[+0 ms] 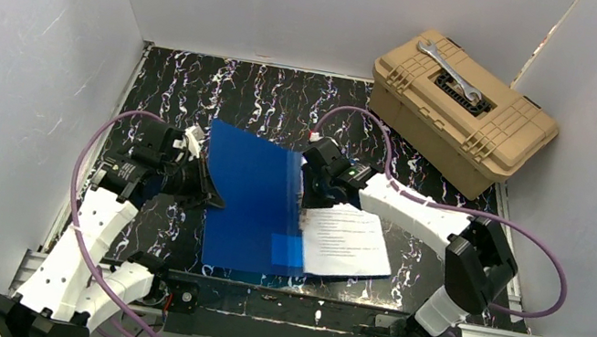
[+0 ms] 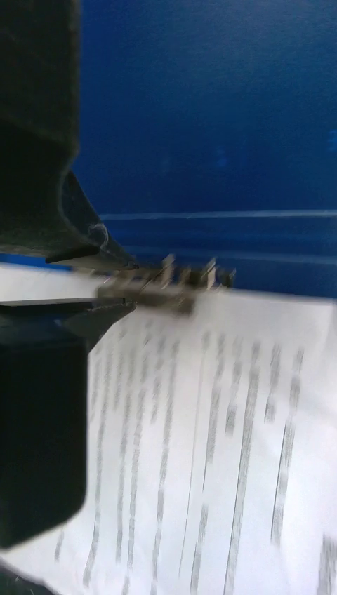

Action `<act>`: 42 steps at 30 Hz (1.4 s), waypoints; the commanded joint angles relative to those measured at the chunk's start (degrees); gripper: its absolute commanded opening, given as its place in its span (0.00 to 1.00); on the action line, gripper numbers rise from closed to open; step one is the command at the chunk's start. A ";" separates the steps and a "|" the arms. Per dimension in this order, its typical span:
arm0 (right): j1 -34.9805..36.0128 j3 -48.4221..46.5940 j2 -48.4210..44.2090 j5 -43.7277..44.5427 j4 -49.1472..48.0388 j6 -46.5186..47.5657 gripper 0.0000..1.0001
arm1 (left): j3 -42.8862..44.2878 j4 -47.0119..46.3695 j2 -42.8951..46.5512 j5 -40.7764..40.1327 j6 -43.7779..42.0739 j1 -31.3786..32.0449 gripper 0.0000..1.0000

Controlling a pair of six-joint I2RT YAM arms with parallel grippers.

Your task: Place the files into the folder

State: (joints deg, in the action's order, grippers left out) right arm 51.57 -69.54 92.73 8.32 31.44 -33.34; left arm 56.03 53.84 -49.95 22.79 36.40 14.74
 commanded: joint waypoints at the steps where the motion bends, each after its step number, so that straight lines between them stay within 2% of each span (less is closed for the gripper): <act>1: 0.35 -2.54 0.18 -0.67 -0.87 0.14 0.35 | 2.96 4.77 0.47 -3.63 -2.59 -0.42 0.00; 8: 0.35 -3.15 -2.28 5.13 2.44 1.95 0.62 | 7.06 9.66 -0.76 -6.14 -6.21 -0.42 0.00; 13: 0.12 0.16 -4.56 9.64 4.22 2.91 0.76 | 11.70 15.65 -3.43 -9.71 -10.09 -0.43 0.00; 17: -0.42 3.53 -6.08 9.96 4.06 2.32 0.83 | 14.40 18.71 -4.54 -12.17 -12.27 -0.42 0.00; 20: -1.04 6.33 -7.03 8.43 2.88 1.68 0.86 | 16.65 21.30 -5.93 -13.35 -13.77 -0.42 0.00; 26: -1.56 11.66 -8.46 2.12 -2.04 -1.37 0.87 | 19.50 24.16 -8.44 -14.36 -15.82 -0.42 0.00; 34: -1.63 18.70 -8.74 -5.85 -11.27 -7.69 0.87 | 20.77 23.67 -11.29 -14.03 -16.49 -0.42 0.00; 40: -1.61 22.89 -8.12 -7.96 -16.43 -11.53 0.87 | 21.15 23.13 -12.61 -12.88 -17.20 -0.42 0.00; 42: -1.56 24.01 -7.80 -9.86 -17.73 -12.23 0.87 | 21.54 22.58 -12.54 -11.69 -17.46 -0.42 0.04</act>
State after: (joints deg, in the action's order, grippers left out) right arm 50.11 -47.33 85.49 1.93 19.27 -42.33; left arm 74.87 76.07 -62.76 8.97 20.34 14.61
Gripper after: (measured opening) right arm 0.870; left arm 0.010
